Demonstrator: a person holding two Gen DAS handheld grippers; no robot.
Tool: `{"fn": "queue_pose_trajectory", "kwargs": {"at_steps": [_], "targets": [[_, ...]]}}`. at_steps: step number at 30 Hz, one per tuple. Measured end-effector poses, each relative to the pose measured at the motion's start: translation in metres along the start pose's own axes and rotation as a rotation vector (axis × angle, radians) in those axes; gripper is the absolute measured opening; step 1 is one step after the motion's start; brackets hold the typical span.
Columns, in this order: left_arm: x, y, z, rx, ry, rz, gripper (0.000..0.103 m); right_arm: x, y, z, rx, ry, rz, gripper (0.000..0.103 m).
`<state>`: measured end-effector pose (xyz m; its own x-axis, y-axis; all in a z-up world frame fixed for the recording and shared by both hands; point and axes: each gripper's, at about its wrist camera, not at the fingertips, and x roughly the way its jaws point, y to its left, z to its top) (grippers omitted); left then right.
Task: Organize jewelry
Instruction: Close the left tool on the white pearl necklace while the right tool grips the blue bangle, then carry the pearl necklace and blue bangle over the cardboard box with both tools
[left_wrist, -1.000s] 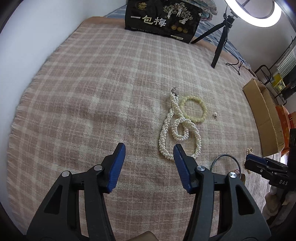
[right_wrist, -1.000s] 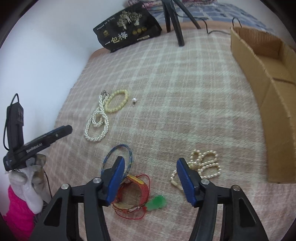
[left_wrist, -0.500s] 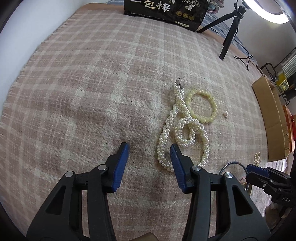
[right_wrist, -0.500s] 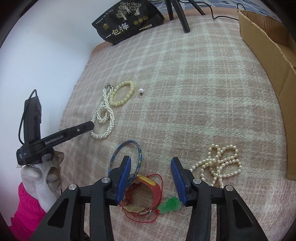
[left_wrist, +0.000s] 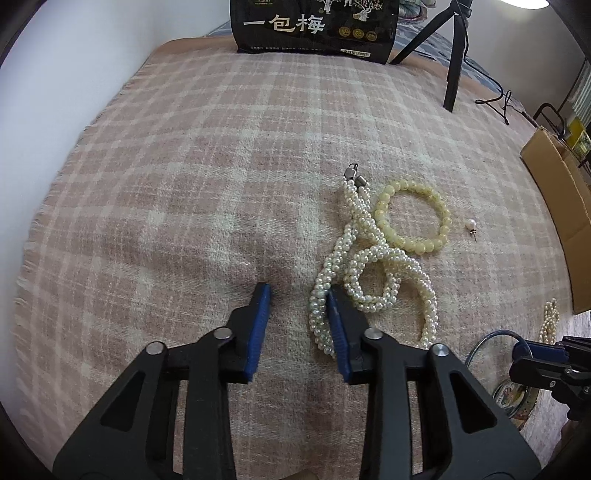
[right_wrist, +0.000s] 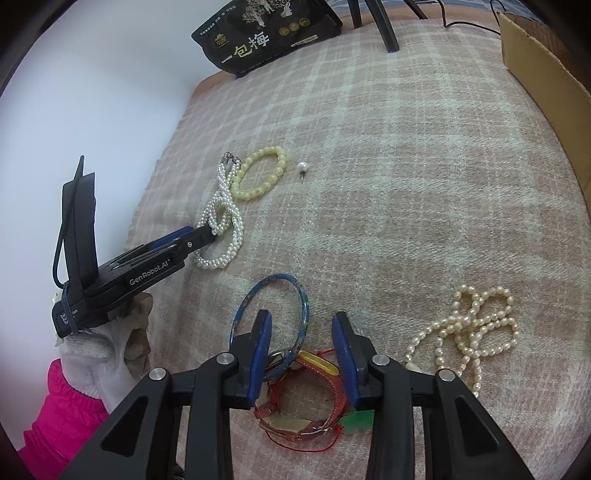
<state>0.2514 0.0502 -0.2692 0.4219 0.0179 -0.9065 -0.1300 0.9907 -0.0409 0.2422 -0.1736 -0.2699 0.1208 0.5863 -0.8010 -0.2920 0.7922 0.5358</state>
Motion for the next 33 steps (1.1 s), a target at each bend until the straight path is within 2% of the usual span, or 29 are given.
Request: {"fn": "queue_pose_trajectory", "kwargs": {"at_steps": [1, 4, 8, 11, 16, 22, 33], "targets": [[0.000, 0.000, 0.001, -0.005, -0.001, -0.002, 0.017, 0.001, 0.000, 0.000, 0.001, 0.001, 0.004, 0.030], [-0.001, 0.006, 0.003, -0.034, -0.001, -0.019, 0.008, 0.003, 0.002, 0.000, 0.001, 0.003, 0.012, 0.023], [-0.004, 0.022, 0.005, -0.111, 0.006, -0.084, 0.007, 0.005, 0.006, -0.001, -0.001, -0.004, 0.021, 0.014], [-0.011, 0.025, 0.008, -0.131, -0.005, -0.108, 0.006, 0.004, 0.010, 0.000, -0.001, -0.014, 0.041, 0.008], [-0.032, 0.025, 0.014, -0.161, -0.043, -0.176, 0.006, -0.002, 0.021, 0.000, -0.022, -0.035, 0.074, 0.004], [-0.053, 0.026, 0.023, -0.195, -0.069, -0.266, 0.006, -0.007, 0.044, -0.002, -0.081, -0.059, 0.074, 0.003], [-0.105, 0.024, 0.038, -0.208, -0.178, -0.353, 0.006, -0.041, 0.076, -0.008, -0.220, -0.179, -0.057, 0.001]]}}
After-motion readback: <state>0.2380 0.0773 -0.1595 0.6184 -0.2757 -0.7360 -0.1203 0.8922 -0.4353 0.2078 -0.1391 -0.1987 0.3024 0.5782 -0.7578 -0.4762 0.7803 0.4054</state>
